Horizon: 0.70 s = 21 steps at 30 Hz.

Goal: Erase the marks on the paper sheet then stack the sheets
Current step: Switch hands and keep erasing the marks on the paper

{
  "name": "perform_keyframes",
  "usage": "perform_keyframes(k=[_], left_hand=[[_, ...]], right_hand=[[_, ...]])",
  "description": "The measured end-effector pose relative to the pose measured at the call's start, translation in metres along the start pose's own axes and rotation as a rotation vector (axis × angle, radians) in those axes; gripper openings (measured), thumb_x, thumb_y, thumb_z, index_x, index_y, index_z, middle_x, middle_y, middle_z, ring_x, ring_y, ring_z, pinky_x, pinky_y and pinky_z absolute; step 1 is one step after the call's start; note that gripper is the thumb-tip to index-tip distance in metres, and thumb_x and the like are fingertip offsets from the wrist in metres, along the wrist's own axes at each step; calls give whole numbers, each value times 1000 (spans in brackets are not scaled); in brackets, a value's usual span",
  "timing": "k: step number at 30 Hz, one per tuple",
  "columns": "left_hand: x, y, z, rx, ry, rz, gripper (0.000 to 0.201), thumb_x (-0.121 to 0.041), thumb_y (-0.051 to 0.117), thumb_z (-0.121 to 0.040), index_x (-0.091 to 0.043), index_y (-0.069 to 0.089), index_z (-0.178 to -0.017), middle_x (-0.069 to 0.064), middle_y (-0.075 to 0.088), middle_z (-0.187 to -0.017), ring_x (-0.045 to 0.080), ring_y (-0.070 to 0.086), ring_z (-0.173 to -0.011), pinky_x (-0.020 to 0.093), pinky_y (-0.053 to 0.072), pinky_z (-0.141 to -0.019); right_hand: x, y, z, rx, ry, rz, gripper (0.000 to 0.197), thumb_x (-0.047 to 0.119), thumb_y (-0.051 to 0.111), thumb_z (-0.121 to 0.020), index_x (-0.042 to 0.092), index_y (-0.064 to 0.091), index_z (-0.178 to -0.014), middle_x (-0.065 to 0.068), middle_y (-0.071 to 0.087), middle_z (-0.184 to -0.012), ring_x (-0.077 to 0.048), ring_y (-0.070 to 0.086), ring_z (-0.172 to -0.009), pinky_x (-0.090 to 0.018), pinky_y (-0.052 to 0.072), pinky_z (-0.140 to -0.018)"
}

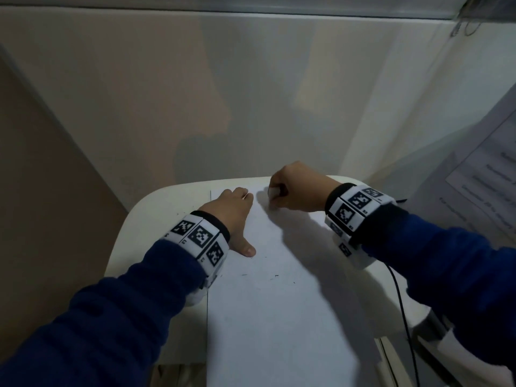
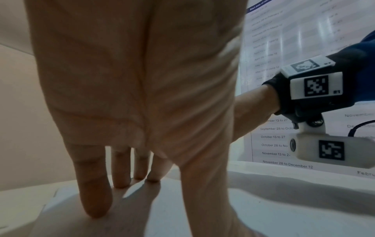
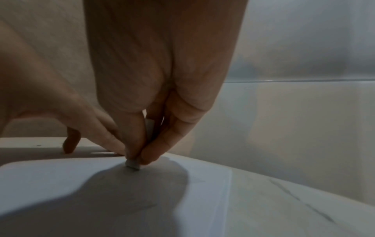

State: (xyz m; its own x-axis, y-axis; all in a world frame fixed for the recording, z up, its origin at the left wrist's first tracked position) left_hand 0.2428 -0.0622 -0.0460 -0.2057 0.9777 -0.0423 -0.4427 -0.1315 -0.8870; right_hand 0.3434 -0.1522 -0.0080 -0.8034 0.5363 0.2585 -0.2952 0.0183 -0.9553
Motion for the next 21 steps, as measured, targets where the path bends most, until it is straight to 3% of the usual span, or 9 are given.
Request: perform_keyframes(k=[3,11,18,21], left_hand=[[2,2,-2,0,6,-10,118,-56,83,-71,-11,16,-157,1,13,-162,23,21,-146,46,39,-112],[-1,-1,-9,-5,-5,-36,118,-51,88,-65,-17,20,-156,5,23,-154,27,28,-140,49,43,-107],[4,3,-14,7,3,-90,123,-64,82,-64,-17,18,-158,3,22,-153,26,26,-139,49,45,-105],[5,3,-14,8,12,-92,122,-66,81,-65,-18,18,-158,2,22,-153,26,25,-139,49,45,-104]], right_hand=[[-2,4,-1,40,-1,-11,8,18,73,-81,16,69,-74,6,67,-74,-15,60,-75,-27,48,-69],[5,13,-12,-58,-63,-59,13,17,58,-82,10,67,-76,-5,67,-72,-24,62,-69,-36,53,-66],[11,18,-3,9,-74,-28,10,12,62,-81,7,69,-76,-5,69,-73,-22,60,-71,-35,52,-69],[11,14,-8,-26,-77,-33,11,12,60,-80,7,67,-73,-5,67,-69,-24,59,-67,-38,53,-67]])
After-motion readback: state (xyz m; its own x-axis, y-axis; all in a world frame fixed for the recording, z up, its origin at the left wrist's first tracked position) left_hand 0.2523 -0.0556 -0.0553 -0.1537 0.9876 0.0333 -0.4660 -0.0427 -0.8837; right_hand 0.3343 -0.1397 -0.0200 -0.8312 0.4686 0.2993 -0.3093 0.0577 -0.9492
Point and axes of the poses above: each hand's wrist, its own z-axis away from the middle knuckle, its own y-axis out of the palm, x = y × z, the point moved 6 cm from there along -z, towards the middle knuckle
